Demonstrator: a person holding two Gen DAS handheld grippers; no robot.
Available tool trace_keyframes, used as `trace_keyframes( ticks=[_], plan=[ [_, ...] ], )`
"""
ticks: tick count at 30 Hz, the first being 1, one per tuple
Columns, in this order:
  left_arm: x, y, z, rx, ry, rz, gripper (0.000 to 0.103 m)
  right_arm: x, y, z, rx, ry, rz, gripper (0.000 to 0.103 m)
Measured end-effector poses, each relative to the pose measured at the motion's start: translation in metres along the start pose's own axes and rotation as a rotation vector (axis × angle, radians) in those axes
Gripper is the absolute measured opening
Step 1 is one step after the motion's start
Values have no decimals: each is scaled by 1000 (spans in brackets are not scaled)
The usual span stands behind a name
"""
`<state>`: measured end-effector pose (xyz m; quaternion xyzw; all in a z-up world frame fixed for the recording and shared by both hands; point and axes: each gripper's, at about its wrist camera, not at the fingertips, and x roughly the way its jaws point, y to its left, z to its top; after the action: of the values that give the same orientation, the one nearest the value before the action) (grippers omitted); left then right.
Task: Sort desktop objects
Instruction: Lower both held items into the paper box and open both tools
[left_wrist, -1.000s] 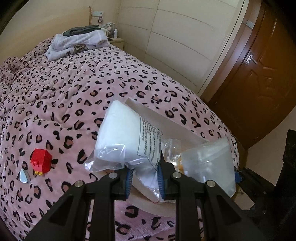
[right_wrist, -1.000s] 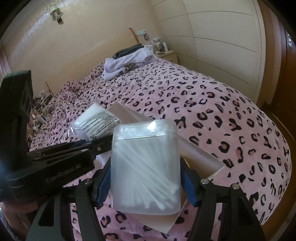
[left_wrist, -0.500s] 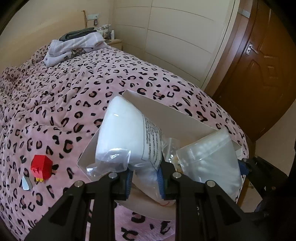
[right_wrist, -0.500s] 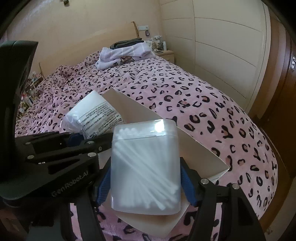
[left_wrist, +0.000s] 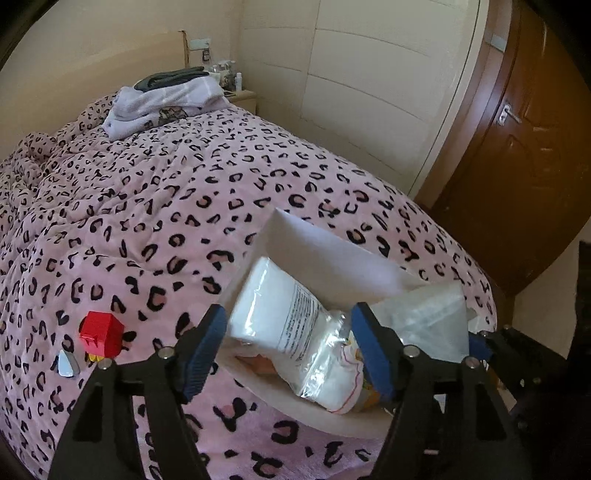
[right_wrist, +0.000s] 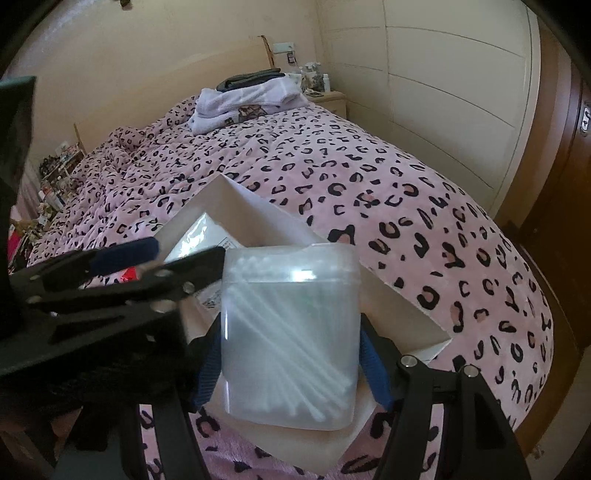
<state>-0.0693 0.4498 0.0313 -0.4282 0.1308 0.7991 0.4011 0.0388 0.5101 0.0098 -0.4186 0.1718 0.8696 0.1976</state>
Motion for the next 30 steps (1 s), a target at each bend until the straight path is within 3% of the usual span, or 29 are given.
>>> trace_keyframes(
  ticks=[19,30],
  plan=[
    [-43,26,9,-68,-65,36,73,-10,3,13,24,13,30,67],
    [-48,33,7,-91,-59,43,80,-7,4,14,52,60,68,67]
  ],
)
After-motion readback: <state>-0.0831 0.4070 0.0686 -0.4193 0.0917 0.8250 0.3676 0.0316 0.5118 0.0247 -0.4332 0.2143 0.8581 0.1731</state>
